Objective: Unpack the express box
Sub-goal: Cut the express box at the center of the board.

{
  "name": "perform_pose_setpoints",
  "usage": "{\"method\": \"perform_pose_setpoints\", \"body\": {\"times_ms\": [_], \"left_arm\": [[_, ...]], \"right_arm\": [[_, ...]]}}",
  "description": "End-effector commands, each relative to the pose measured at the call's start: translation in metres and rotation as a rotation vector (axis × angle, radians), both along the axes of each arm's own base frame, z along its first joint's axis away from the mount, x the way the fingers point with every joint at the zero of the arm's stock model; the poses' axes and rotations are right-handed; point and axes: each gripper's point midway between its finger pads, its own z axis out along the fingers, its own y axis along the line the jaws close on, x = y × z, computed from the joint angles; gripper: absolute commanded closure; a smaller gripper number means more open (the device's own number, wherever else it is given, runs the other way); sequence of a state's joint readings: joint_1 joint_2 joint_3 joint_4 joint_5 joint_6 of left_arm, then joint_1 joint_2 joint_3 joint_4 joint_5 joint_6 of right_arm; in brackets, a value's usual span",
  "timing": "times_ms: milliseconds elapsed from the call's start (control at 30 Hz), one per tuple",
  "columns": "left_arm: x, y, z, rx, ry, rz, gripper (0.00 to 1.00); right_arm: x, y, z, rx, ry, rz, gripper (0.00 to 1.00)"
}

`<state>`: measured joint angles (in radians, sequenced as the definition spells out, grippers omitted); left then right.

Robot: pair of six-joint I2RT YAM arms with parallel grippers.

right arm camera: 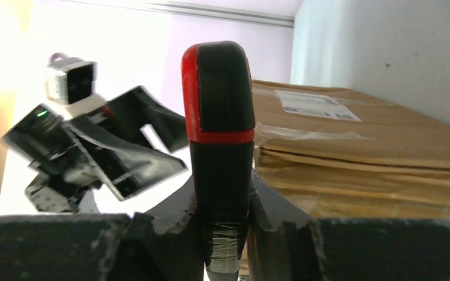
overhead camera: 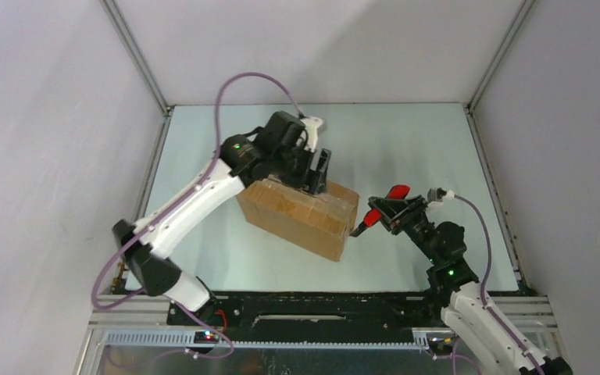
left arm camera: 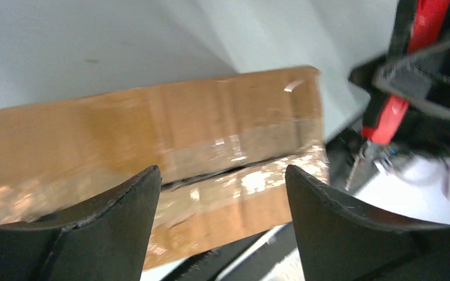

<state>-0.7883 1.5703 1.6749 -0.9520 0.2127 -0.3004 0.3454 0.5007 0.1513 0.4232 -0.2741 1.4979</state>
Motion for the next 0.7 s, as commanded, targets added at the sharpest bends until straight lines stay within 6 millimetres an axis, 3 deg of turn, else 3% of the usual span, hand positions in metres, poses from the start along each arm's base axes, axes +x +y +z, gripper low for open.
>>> {"method": "perform_pose_setpoints", "body": {"times_ms": [0,67,200,367,533,667], "left_arm": [[0.034,0.089,0.047,0.127,-0.303,0.379,0.15],[0.027,0.103,0.034,0.146,-0.28,0.393,0.14],[0.009,0.096,0.011,0.196,-0.216,0.307,0.13],[0.015,0.12,-0.006,0.38,-0.297,0.36,0.03],[0.035,0.165,0.012,0.324,-0.41,0.605,0.01],[0.043,0.167,0.028,0.295,-0.442,0.619,0.02]], "right_arm": [[0.003,0.005,-0.007,0.027,0.018,-0.014,1.0],[0.004,0.005,-0.01,0.062,0.02,-0.025,1.0],[0.005,0.003,-0.01,0.131,0.007,-0.037,1.0],[0.006,0.001,-0.004,0.181,-0.032,-0.062,1.0],[0.005,0.002,-0.005,0.206,-0.04,-0.056,1.0],[0.005,0.004,-0.006,0.207,-0.037,-0.05,1.0]]}}
